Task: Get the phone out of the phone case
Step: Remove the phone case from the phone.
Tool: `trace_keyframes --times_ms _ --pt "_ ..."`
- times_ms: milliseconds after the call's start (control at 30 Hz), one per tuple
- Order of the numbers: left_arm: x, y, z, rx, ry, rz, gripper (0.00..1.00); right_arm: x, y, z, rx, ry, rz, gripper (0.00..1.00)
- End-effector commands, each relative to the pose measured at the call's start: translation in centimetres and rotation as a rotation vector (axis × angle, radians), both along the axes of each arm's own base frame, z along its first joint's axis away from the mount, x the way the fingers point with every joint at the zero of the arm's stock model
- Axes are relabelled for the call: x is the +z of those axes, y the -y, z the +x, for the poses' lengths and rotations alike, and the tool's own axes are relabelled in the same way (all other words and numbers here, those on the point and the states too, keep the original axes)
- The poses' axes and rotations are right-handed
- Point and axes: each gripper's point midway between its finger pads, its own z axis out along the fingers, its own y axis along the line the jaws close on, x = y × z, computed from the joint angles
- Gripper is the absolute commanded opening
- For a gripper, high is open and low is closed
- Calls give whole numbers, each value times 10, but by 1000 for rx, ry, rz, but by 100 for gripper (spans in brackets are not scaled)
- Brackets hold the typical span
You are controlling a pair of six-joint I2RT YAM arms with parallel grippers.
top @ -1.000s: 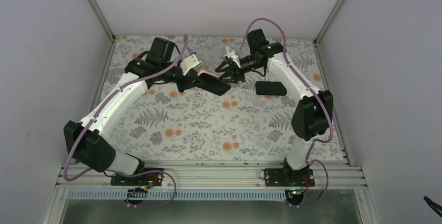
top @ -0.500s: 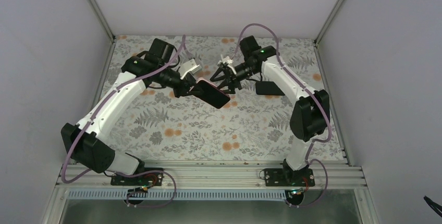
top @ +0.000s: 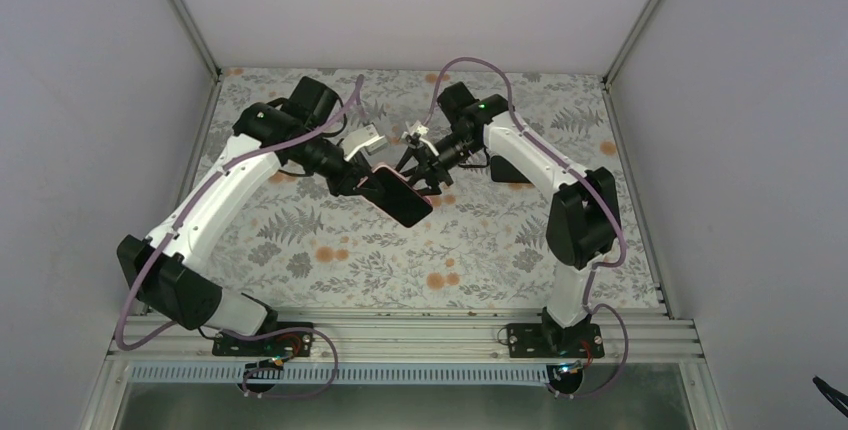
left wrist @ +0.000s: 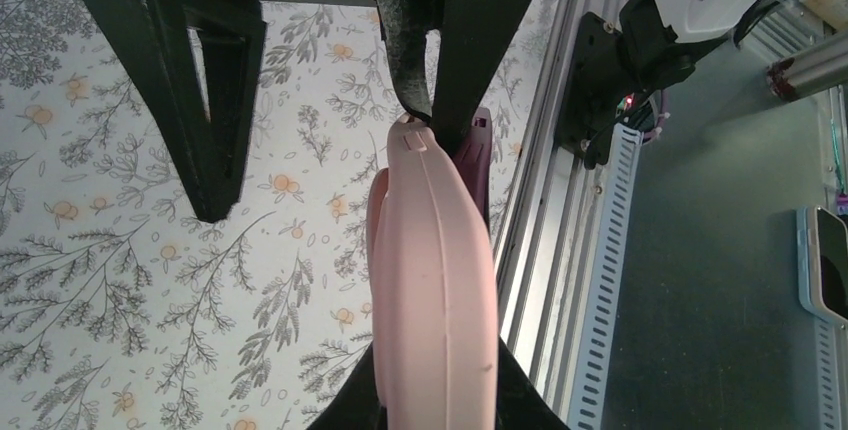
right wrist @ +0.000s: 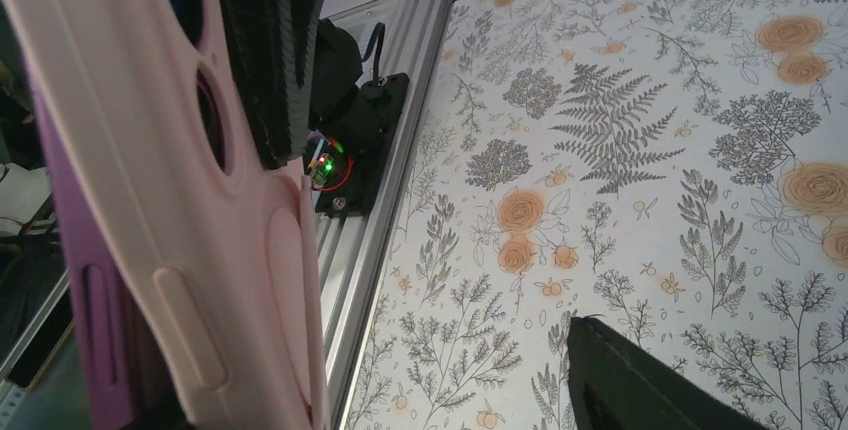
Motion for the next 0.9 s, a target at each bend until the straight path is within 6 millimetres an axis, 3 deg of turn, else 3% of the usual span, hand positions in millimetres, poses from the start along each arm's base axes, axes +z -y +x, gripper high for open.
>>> trace_keyframes --times_ms 0,67,167,233,467,733,867 --pt "196 47 173 232 1118 -475 2 99 -33 -122 312 -395 260 63" --pt "194 51 169 195 1106 -487 2 100 -32 -122 314 -382 268 53" --pt "189 57 163 144 1075 -496 2 100 -29 -119 304 -364 281 20" --pt "185 61 156 97 1047 -510 2 99 -27 -114 288 -363 284 7" --pt "173 70 138 -15 949 -544 4 95 -22 -89 233 -365 302 2" --pt "155 80 134 -106 828 -525 33 94 -18 -72 196 -352 317 3" --pt "149 81 133 -123 810 -519 43 98 -13 -64 175 -344 334 2"
